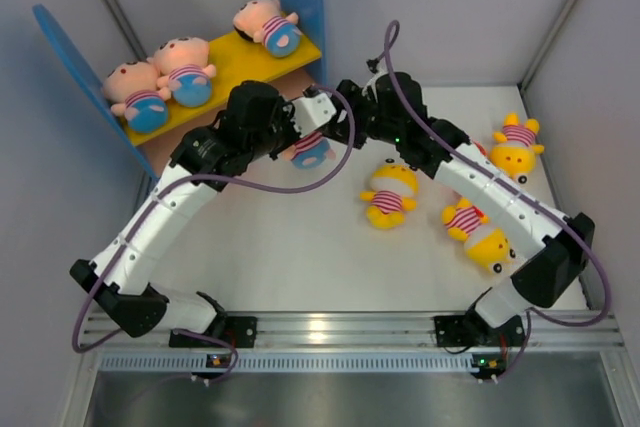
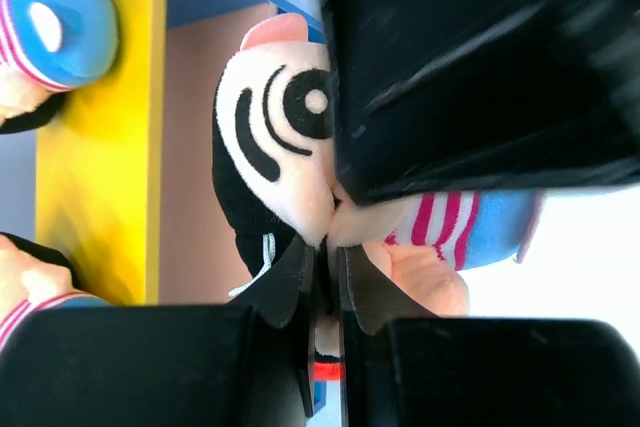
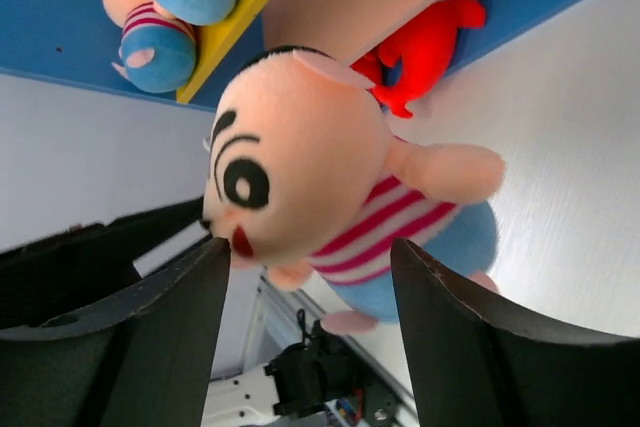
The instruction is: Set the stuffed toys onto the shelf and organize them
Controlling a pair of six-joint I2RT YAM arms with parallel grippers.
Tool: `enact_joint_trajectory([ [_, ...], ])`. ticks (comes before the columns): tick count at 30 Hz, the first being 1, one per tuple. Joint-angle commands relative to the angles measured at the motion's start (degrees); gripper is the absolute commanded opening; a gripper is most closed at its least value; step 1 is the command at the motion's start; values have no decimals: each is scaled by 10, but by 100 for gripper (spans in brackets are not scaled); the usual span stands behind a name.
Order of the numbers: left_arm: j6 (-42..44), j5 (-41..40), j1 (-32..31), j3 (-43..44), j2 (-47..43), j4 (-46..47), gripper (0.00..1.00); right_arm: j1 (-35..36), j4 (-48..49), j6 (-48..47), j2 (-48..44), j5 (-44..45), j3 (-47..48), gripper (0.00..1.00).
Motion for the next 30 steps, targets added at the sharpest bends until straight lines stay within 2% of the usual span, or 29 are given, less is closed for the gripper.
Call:
enact_joint_trajectory([
  [1, 13, -2, 18, 35, 7, 52, 0, -26, 73, -106, -72, -58, -23, 66],
  [5, -19, 35, 40, 48, 5, 51, 0, -35, 158, -314, -157, -49, -99, 70],
  [6, -27, 43, 47, 48, 5, 49, 0, -35, 170, -424, -189, -84, -115, 72],
  [8, -45, 84, 53, 44, -1, 49, 0, -35, 181, -542, -221, -138, -157, 74],
  [9, -51, 101, 55, 44, -3, 43, 0, -35, 173, -662, -250, -199, -187, 76],
  [11, -69, 156, 57, 47, -7, 28, 0, -35, 147, -779, -276, -258, -212, 80],
  [12, -77, 174, 57, 47, -9, 21, 0, -35, 101, -879, -297, -304, -226, 80],
  [14, -98, 233, 57, 49, -15, 3, 0, -35, 70, -946, -317, -318, -239, 83],
  [15, -101, 248, 57, 49, -17, -5, 0, -36, 50, -1010, -326, -319, -237, 84],
  [17, -108, 287, 57, 51, -24, -20, 0, -36, -52, -1089, -314, -333, -216, 84],
  [19, -108, 303, 57, 52, -30, -26, 0, -36, -124, -1112, -302, -331, -182, 84],
  [22, -112, 321, 57, 52, -35, -30, 0, -27, -141, -1140, -290, -314, -175, 84],
  [27, -120, 344, 57, 55, -34, -30, 0, -15, -83, -1135, -284, -260, -198, 84],
  [30, -125, 362, 57, 59, -35, -31, 0, -15, -54, -1124, -276, -272, -199, 83],
])
